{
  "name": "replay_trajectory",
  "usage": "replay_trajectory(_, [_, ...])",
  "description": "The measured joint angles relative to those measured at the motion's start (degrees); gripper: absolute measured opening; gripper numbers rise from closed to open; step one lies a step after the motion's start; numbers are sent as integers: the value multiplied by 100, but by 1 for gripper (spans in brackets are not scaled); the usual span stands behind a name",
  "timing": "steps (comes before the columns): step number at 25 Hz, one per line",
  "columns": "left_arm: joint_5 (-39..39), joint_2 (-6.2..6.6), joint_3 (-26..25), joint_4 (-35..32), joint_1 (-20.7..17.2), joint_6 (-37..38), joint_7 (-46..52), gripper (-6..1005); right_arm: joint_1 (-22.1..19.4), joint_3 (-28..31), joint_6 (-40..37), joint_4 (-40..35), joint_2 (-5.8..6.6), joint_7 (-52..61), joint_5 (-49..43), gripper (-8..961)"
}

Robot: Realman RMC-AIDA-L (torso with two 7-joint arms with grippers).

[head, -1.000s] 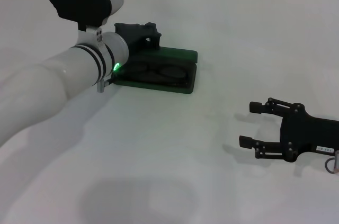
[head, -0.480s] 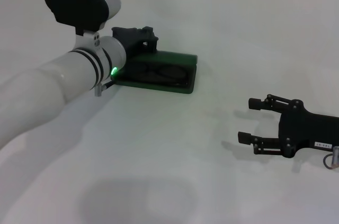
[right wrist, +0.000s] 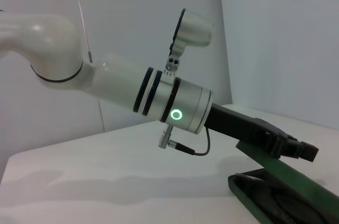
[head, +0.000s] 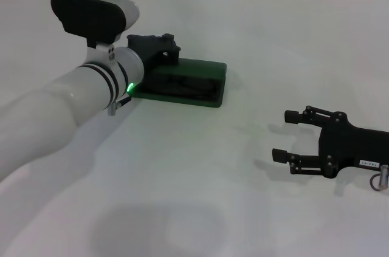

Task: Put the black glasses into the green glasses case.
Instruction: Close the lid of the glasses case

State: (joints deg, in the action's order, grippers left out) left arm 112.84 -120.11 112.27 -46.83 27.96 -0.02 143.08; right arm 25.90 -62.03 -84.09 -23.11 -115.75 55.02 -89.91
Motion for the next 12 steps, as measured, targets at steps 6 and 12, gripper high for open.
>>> replay_trajectory(6, [-9,7,158,11,-18,-195,32,95,3,13,9,0,0,0,0,841])
replay_trajectory(12, [-15,2,238,25,-30,-286,38,96,13,16,13,0,0,7,0,841])
